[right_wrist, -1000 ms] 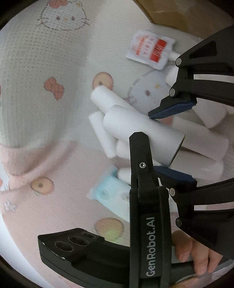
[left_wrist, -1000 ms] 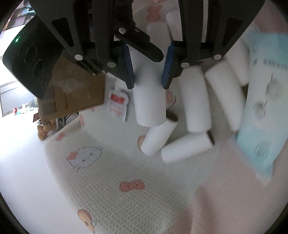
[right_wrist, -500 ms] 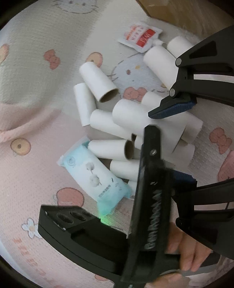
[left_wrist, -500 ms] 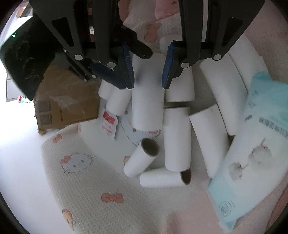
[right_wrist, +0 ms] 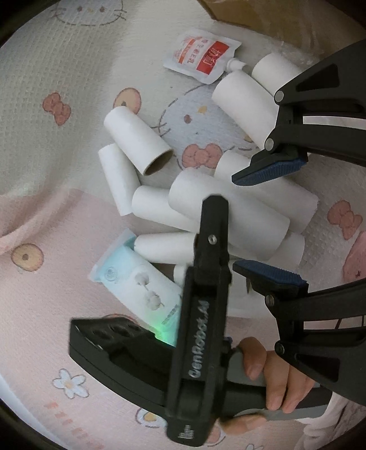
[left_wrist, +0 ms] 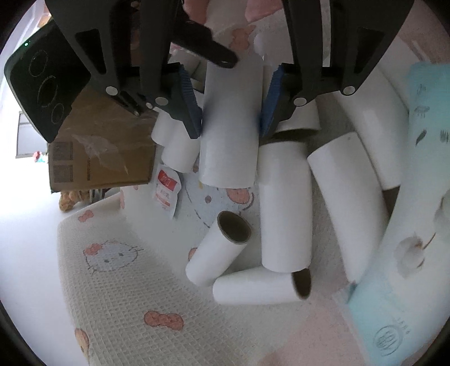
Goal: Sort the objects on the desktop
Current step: 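Lift the tube with the right gripper and carry it over the box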
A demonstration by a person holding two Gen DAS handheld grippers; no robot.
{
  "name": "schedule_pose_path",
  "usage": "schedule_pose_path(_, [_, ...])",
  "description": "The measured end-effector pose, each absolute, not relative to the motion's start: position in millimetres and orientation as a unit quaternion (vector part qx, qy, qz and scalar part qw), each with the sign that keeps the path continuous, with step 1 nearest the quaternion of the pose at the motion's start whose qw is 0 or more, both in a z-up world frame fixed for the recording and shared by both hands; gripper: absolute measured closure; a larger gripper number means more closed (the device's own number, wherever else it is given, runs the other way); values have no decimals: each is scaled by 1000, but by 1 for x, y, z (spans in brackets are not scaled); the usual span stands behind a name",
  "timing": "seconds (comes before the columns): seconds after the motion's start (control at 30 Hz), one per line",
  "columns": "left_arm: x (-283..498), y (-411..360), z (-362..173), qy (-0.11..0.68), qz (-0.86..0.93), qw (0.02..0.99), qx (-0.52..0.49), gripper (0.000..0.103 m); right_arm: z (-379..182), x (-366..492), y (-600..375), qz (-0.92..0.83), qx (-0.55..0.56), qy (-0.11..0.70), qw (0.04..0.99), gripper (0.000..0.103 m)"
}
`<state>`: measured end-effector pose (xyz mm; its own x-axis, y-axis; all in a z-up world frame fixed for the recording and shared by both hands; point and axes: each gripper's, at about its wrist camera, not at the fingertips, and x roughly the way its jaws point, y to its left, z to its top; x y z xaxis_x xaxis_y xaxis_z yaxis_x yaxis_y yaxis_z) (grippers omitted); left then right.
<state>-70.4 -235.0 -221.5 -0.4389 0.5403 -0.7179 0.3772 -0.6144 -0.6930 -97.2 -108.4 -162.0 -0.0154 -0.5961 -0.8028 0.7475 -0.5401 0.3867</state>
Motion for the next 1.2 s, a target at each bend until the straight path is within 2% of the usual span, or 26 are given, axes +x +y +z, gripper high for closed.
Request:
schedule_pose_path(0.2, [-72, -229, -218, -418, 740, 54, -524, 55, -172, -105, -115, -697, 531, 62, 477, 51])
schedule_pose_path(0.43, [-57, -221, -192, -404, 780, 86, -470, 55, -164, -108, -107, -700, 531, 40, 476, 51])
schedule_pose_path(0.8, [-31, -204, -123, -362, 844, 81, -387, 55, -96, -89, -93, -750, 456, 94, 469, 56])
schedule_pose_path(1.2, [-39, -174, -64, -348, 859, 84, -367, 55, -42, -97, -59, -771, 452, 61, 444, 56])
